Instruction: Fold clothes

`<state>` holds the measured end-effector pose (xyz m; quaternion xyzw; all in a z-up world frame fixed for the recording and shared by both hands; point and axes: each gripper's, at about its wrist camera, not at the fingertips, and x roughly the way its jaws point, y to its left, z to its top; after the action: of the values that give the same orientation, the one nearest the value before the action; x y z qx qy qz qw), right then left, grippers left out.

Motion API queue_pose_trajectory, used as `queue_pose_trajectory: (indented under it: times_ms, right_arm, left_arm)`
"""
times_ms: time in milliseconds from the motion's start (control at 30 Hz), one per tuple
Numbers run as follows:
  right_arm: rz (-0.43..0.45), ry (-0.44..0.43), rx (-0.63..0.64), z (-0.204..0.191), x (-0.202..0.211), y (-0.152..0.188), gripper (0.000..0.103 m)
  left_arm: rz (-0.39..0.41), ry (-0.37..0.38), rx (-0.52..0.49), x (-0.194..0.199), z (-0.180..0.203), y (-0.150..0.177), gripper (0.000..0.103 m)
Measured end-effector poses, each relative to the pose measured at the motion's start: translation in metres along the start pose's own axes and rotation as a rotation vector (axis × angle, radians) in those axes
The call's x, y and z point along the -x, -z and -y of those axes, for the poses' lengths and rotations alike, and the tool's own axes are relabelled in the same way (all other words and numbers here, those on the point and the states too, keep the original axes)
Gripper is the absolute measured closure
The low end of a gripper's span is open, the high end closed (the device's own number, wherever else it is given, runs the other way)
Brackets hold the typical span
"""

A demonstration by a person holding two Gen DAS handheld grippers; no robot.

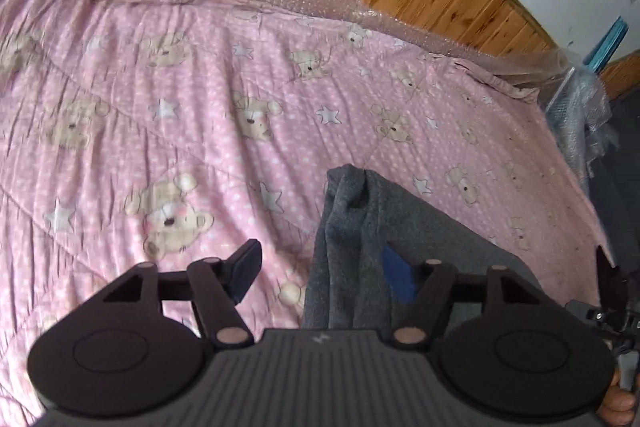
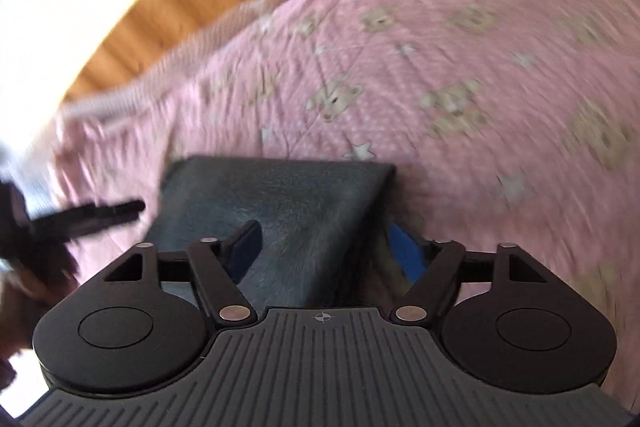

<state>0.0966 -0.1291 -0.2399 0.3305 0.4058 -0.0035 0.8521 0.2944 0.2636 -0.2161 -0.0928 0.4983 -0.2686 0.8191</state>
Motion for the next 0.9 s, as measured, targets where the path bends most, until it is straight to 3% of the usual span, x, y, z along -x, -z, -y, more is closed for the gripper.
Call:
queue_pose_trajectory:
  times_ms: [133, 267, 300, 333, 400, 467, 533, 600, 633, 733, 900]
  right_arm:
    - [-0.068, -0.087, -0.152, 0.017, -0.008, 0.032, 0.024]
    - [-0.068, -0.100, -0.186, 0.009, -0.026, 0.042, 0.025]
    - [-0.063, -0.100, -0.195, 0.007, -0.028, 0.043, 0.023]
    - [-0.058, -0.099, -0.203, 0.004, -0.031, 0.044, 0.023]
    - [-0.048, -0.099, -0.220, 0.000, -0.036, 0.046, 0.023]
    - [-0.038, -0.098, -0.236, -0.005, -0.041, 0.048, 0.031]
    - [-0.044, -0.113, -0.259, -0.006, -0.045, 0.049, 0.058]
    - [-0.064, -0.111, -0.246, -0.005, -0.044, 0.046, 0.064]
    - [-0.069, -0.104, -0.204, -0.012, -0.042, 0.041, 0.070]
    - [-0.064, -0.122, -0.089, -0.034, -0.028, 0.014, 0.074]
    - [-0.062, -0.180, 0.082, -0.049, -0.010, -0.076, 0.075]
  left_arm:
    - [-0.092, 0.032, 0.005, -0.028, -0.003, 0.017, 0.035]
    - [-0.062, 0.054, 0.040, -0.035, -0.002, 0.021, 0.035]
    - [-0.064, 0.074, 0.054, -0.035, -0.003, 0.020, 0.040]
    - [-0.072, 0.105, 0.059, -0.036, -0.002, 0.021, 0.056]
    - [-0.081, 0.113, 0.078, -0.036, -0.001, 0.023, 0.058]
    - [-0.102, 0.108, 0.106, -0.039, 0.001, 0.025, 0.062]
    - [-0.100, 0.111, 0.110, -0.038, 0.007, 0.024, 0.074]
    - [-0.088, 0.092, 0.105, -0.035, 0.016, 0.024, 0.082]
    - [-0.072, 0.080, 0.113, -0.031, 0.021, 0.024, 0.084]
    - [-0.008, 0.107, 0.170, -0.015, 0.040, 0.020, 0.086]
    - [0.158, 0.119, 0.233, 0.010, 0.087, -0.010, 0.087]
